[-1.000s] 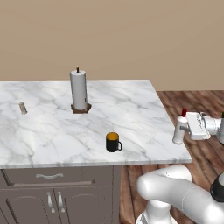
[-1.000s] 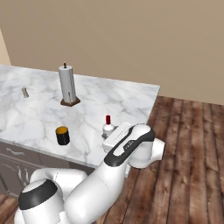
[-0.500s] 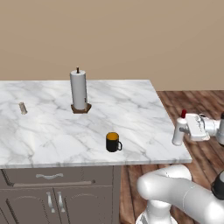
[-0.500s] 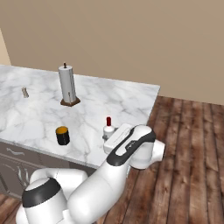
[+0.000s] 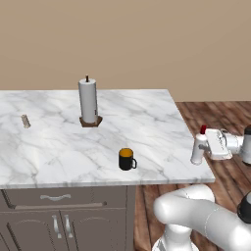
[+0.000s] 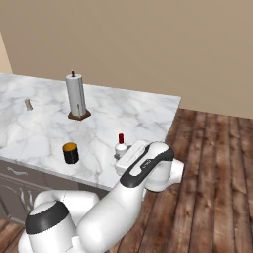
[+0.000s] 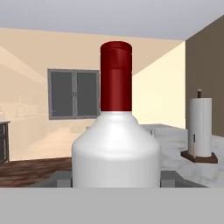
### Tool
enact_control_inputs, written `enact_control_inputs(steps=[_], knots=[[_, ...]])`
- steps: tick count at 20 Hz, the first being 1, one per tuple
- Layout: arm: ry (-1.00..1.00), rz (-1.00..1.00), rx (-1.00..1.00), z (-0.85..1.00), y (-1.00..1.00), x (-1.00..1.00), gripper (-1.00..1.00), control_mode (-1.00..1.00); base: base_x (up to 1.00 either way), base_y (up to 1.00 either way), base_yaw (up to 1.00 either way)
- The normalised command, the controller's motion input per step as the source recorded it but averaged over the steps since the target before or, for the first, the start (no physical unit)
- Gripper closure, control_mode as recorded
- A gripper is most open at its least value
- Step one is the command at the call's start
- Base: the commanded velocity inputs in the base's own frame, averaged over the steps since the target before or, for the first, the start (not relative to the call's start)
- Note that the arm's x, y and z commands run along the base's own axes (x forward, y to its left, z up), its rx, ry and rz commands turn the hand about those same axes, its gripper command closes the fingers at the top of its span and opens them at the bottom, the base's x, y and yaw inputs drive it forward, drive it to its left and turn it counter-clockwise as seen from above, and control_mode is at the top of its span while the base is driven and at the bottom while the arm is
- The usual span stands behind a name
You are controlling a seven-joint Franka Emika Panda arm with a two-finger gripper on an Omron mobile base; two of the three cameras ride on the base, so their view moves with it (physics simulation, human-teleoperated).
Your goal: Open the cabinet directly in front. Then move the liquor and the mug to the dining counter with the candle on it.
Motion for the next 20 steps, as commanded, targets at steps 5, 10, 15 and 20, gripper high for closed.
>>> enact_control_inputs(steps=[5, 10, 15, 20], knots=[[0.00, 0.00, 0.00, -0.11, 0.02, 0.08, 1.00, -1.00, 0.00, 0.00, 0.00], [0.00, 0.00, 0.00, -0.11, 0.00, 0.06, 1.00, -1.00, 0.00, 0.00, 0.00], [0.00, 0.00, 0.00, -0.09, 0.00, 0.09, 1.00, -1.00, 0.00, 0.00, 0.00], [0.00, 0.00, 0.00, -0.11, 0.02, 0.13, 1.00, -1.00, 0.00, 0.00, 0.00]])
